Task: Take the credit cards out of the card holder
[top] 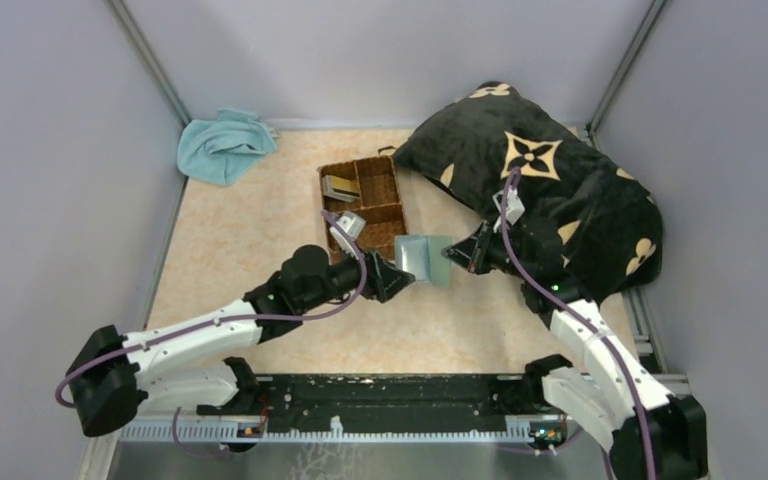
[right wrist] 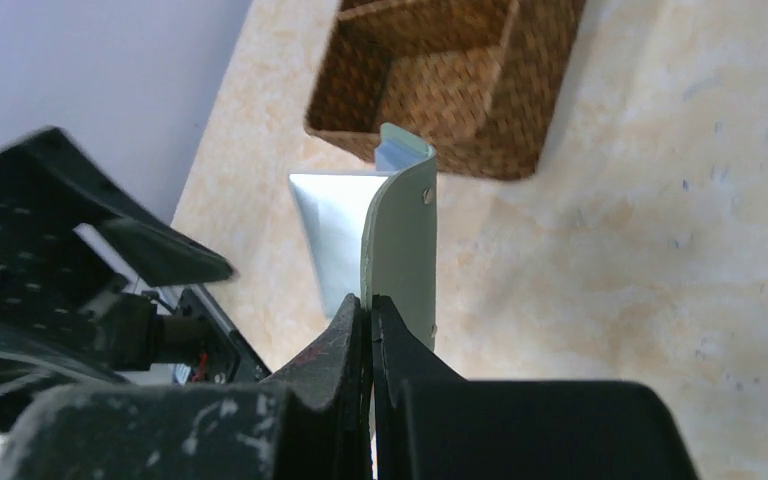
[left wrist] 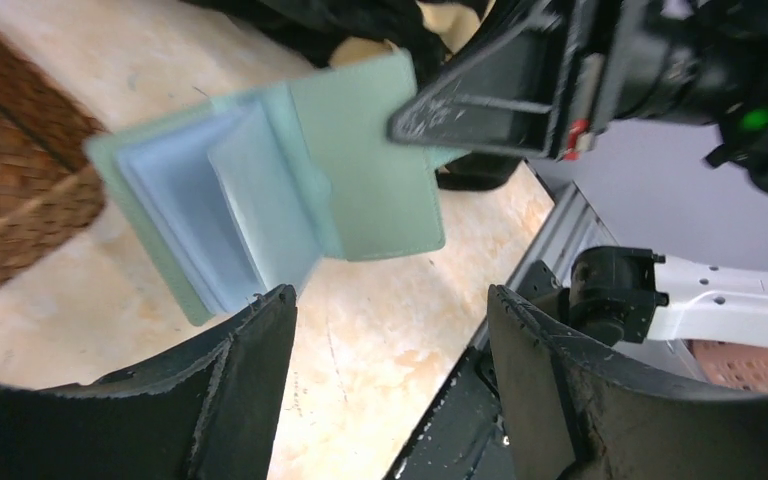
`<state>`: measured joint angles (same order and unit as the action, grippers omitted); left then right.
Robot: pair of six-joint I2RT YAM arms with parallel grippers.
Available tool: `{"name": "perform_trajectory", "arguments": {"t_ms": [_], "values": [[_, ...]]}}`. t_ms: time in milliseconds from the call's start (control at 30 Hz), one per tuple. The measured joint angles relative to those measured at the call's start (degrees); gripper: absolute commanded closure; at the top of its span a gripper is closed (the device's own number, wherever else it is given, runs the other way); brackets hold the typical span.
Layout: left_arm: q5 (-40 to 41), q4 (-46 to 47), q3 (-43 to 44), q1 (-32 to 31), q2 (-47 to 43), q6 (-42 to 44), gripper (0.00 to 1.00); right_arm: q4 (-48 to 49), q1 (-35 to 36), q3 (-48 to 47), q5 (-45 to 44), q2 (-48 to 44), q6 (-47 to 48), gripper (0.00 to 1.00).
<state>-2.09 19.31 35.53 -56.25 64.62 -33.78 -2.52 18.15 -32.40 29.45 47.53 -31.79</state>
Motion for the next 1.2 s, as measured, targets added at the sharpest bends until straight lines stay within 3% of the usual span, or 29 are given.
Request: {"name": "perform_trajectory", "arguments": {"t_ms": [167,433,700,967,1200], "values": [[2.47,-2.43,-1.79,1.73,-5.88,0.63,0.24,-0.46,-2.19,2.12,2.99,8.35,-1.79,1.00],[2.97,-3.93,-3.78,2.03,-5.66,0.61,0.24,-5.16,-2.21,5.84,-0.20,18.16,0.22,1.00],[1.44,-1.73,-4.13,2.03,0.33,0.76,0.30,-8.24,-2.21,6.12,-8.55,19.67,3.80,1.00],[-0.68,2.71,-6.03,2.03,8.02,1.70,0.40,-6.73,-2.21,6.86,-10.47,22.80,4.72,1.00],[-4.00,5.95,-5.16,2.03,15.23,1.97,0.41,-6.47,-2.21,6.91,-10.78,22.75,4.79,1.00]]}}
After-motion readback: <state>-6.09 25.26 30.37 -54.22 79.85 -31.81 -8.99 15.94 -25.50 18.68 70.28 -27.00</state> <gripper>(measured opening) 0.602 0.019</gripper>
